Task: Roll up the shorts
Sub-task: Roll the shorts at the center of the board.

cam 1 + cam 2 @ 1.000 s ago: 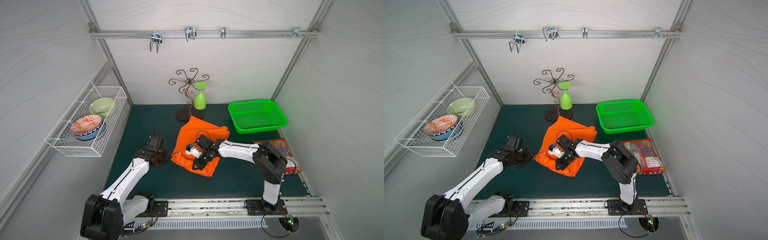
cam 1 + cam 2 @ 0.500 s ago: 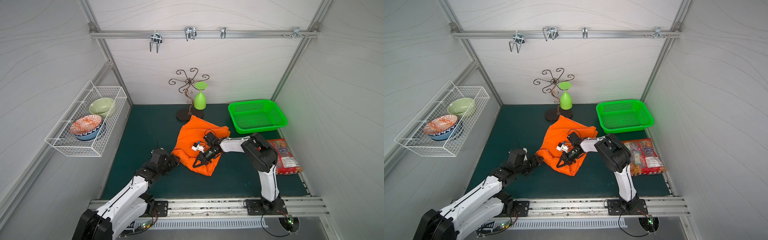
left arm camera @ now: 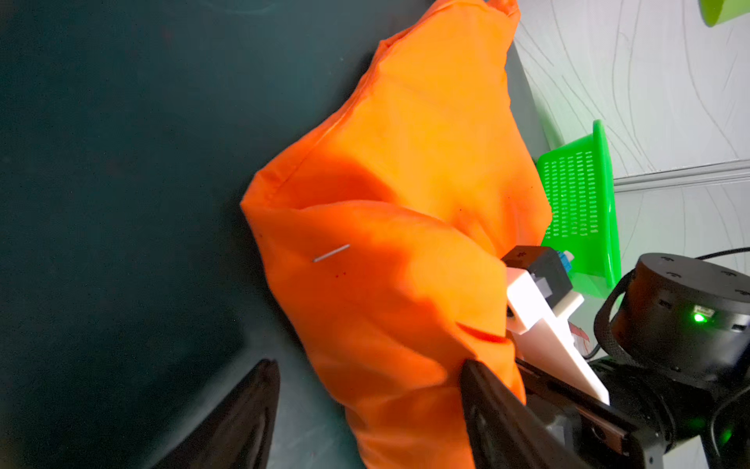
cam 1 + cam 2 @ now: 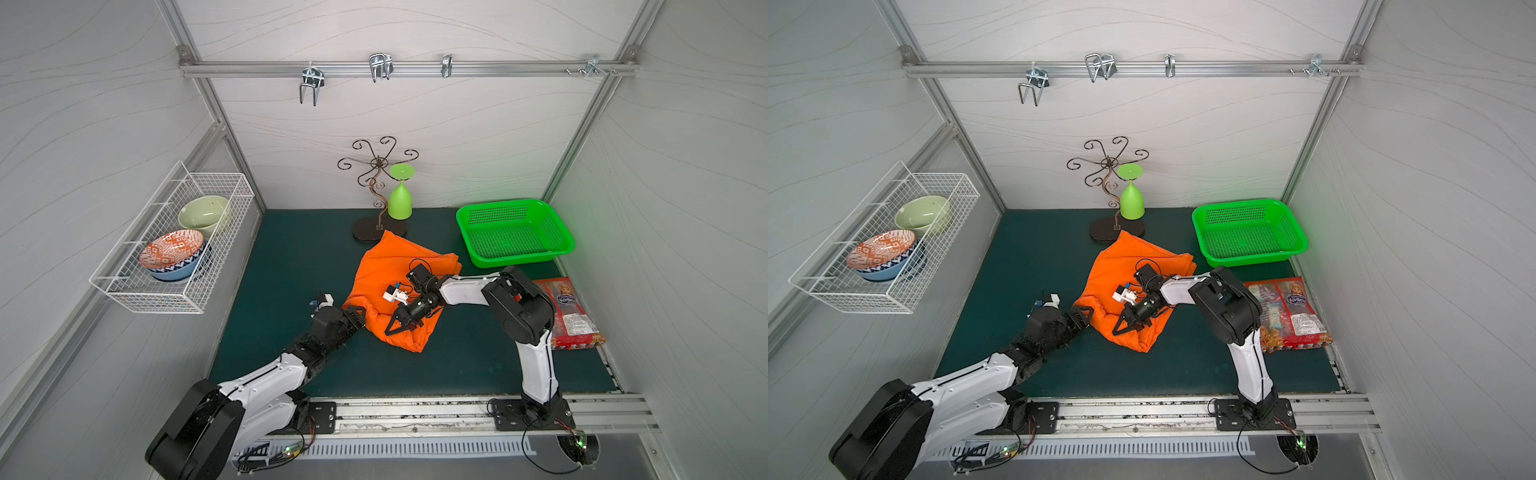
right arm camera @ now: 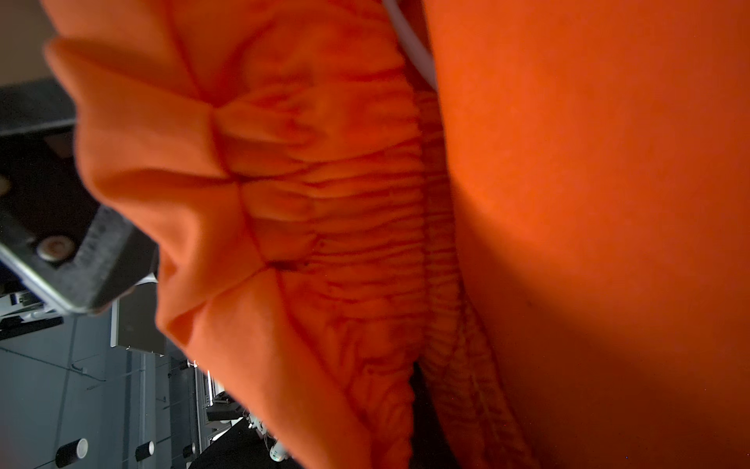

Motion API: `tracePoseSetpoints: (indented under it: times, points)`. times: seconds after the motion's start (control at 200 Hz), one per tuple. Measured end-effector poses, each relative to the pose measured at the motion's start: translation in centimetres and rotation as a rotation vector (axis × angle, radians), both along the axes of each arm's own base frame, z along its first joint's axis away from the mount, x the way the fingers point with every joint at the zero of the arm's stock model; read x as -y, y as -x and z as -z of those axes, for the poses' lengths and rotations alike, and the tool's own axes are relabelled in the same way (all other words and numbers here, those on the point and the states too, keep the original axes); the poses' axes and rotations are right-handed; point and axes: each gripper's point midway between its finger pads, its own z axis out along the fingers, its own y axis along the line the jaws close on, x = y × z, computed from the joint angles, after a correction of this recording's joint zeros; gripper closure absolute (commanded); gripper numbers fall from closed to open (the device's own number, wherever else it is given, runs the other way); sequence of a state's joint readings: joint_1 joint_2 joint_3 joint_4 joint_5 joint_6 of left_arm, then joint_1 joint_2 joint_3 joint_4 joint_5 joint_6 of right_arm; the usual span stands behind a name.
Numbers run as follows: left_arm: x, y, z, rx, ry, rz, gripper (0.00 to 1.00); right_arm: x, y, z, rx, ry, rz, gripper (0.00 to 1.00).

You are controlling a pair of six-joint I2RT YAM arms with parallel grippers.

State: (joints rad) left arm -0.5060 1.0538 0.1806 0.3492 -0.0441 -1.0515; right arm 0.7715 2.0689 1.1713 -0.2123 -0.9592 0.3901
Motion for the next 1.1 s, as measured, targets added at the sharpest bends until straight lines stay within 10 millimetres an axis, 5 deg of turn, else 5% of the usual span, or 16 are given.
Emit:
tracePoseSetpoints:
  times: [0.275, 0.47, 0.52, 0.8, 1.1]
  points:
    - [-0.6, -1.1, 1.9, -0.003, -0.080, -0.051, 0.36, 0.0, -0.1, -0.1, -0.006, -0.008, 0.002, 0.92]
    - [-0.2, -2.2, 2.2, -0.018, -0.107, -0.061, 0.80, 0.2, -0.2, -0.2, -0.010, -0.026, 0.005, 0.90]
    - [-0.4, -2.3, 2.3, -0.021, -0.114, -0.069, 1.00, 0.2, -0.2, -0.1, -0.009, -0.030, 0.007, 0.88]
    - [-0.6, -2.5, 1.8, -0.060, -0.161, -0.080, 1.00, 1.8, 0.3, -0.3, 0.040, -0.015, 0.032, 0.63]
    - [-1.0, -2.0, 2.1, -0.101, -0.196, -0.080, 1.00, 5.5, 0.8, 0.1, 0.090, 0.083, 0.112, 0.69]
